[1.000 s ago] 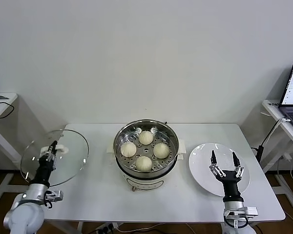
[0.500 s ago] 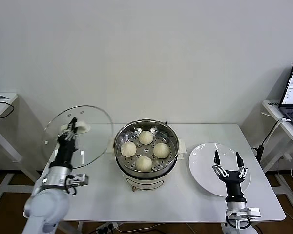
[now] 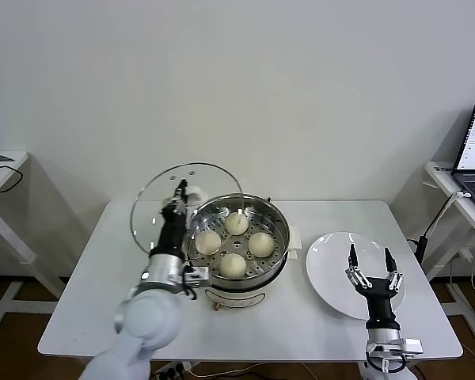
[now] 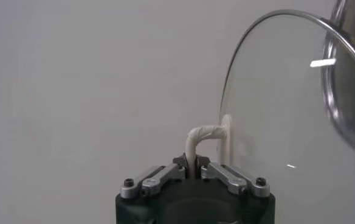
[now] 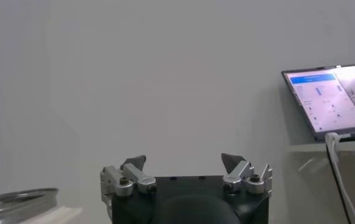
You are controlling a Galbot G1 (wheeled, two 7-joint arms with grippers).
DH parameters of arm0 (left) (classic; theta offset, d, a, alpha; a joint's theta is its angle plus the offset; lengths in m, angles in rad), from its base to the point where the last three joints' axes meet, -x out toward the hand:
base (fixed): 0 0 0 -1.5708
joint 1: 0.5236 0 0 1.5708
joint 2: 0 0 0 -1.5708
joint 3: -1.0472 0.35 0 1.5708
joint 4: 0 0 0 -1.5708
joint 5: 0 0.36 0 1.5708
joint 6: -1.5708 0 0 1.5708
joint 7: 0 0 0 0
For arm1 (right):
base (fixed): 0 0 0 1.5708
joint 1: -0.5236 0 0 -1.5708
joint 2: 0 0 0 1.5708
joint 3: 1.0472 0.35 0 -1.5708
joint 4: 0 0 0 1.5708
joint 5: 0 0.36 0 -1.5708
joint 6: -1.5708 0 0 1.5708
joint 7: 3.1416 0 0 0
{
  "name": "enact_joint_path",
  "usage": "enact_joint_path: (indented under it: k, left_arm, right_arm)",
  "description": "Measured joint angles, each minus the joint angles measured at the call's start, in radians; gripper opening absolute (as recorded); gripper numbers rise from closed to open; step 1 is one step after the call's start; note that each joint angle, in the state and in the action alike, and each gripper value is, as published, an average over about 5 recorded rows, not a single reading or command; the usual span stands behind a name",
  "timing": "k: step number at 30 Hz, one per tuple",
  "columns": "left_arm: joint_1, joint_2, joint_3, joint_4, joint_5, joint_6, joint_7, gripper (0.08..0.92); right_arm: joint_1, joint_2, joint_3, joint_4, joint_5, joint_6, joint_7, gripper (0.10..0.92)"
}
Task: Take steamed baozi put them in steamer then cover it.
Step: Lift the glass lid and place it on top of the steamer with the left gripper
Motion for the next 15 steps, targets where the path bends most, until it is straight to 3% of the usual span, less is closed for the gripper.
enact_joint_path:
  k: [15]
  left_arm:
    - [-0.093, -0.049, 0.181, 0.118, 0.095, 0.103, 0.071, 0.191]
  right_arm:
    - [0.009, 0.018, -0.016, -0.025, -0.024, 0.002, 0.003, 0.823]
